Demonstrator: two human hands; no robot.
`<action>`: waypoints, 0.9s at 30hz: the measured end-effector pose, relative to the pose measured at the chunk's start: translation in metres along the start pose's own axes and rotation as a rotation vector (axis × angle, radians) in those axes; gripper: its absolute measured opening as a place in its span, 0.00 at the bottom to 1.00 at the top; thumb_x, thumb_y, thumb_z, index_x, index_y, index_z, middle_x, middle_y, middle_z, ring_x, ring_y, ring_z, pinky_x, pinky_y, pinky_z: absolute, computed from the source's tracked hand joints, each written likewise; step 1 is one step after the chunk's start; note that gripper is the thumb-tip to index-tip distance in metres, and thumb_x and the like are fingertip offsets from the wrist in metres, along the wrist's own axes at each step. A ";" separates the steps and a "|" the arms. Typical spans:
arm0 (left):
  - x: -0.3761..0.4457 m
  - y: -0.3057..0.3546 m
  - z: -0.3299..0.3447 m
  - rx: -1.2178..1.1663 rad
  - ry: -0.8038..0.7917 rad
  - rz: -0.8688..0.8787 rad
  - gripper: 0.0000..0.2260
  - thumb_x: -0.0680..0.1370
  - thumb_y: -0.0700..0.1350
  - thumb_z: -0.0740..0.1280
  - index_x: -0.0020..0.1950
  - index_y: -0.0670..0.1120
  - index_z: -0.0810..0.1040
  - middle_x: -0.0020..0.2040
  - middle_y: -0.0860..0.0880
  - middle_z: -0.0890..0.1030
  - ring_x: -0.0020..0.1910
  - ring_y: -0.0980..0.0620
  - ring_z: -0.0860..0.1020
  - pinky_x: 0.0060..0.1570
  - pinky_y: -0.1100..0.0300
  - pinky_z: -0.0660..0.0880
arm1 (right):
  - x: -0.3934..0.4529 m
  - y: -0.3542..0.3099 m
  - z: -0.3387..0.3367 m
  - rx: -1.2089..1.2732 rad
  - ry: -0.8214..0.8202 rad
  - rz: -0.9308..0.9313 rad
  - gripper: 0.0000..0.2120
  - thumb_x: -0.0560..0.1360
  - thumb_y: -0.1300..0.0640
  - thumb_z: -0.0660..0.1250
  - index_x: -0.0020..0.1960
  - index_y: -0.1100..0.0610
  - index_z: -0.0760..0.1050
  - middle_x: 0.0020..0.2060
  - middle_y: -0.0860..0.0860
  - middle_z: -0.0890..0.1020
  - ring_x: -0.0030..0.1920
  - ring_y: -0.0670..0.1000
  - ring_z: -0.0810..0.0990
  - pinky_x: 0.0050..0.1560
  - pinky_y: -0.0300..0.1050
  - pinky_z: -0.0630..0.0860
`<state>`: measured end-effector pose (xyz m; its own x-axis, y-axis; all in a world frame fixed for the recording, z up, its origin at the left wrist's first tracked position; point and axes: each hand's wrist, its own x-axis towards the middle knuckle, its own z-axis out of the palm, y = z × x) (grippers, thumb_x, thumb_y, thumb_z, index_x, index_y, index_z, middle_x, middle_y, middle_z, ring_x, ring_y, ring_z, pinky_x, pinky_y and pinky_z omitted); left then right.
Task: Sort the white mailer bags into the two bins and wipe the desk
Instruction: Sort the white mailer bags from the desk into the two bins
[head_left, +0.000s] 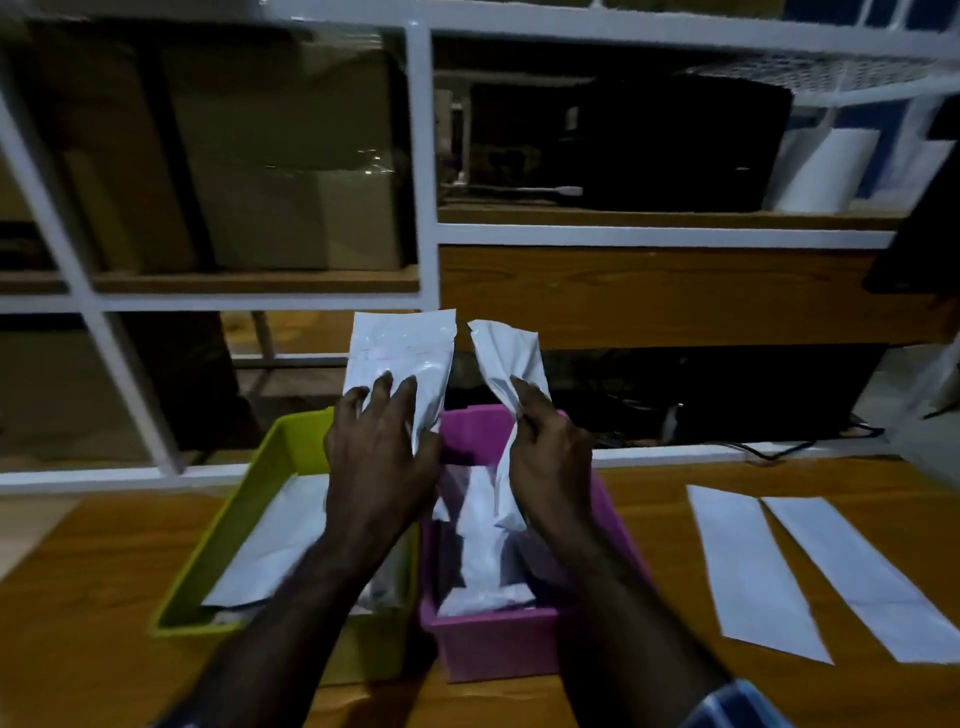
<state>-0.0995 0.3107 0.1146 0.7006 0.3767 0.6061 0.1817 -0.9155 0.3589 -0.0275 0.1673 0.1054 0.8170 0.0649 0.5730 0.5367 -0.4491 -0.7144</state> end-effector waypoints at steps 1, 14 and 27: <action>0.001 -0.014 -0.008 0.019 -0.005 -0.013 0.28 0.71 0.55 0.56 0.67 0.46 0.73 0.68 0.43 0.74 0.64 0.36 0.70 0.61 0.44 0.69 | -0.005 -0.009 0.013 0.006 -0.013 -0.006 0.20 0.77 0.67 0.60 0.65 0.50 0.77 0.56 0.54 0.83 0.53 0.56 0.82 0.52 0.45 0.76; -0.008 -0.115 -0.029 0.175 -0.247 -0.140 0.30 0.72 0.57 0.51 0.74 0.53 0.63 0.74 0.46 0.64 0.70 0.39 0.61 0.59 0.42 0.68 | -0.040 -0.076 0.109 -0.093 -0.242 0.047 0.22 0.77 0.66 0.60 0.67 0.50 0.75 0.58 0.53 0.82 0.56 0.56 0.80 0.52 0.45 0.75; -0.016 -0.146 -0.001 0.264 -0.380 -0.186 0.24 0.78 0.56 0.53 0.74 0.54 0.60 0.75 0.47 0.61 0.71 0.42 0.58 0.63 0.42 0.64 | -0.047 -0.062 0.165 -0.279 -0.397 0.230 0.17 0.77 0.55 0.65 0.65 0.50 0.75 0.56 0.52 0.82 0.56 0.56 0.80 0.45 0.42 0.72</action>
<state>-0.1376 0.4388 0.0533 0.8325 0.5039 0.2302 0.4617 -0.8608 0.2143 -0.0645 0.3393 0.0564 0.9530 0.2440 0.1795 0.3016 -0.7080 -0.6386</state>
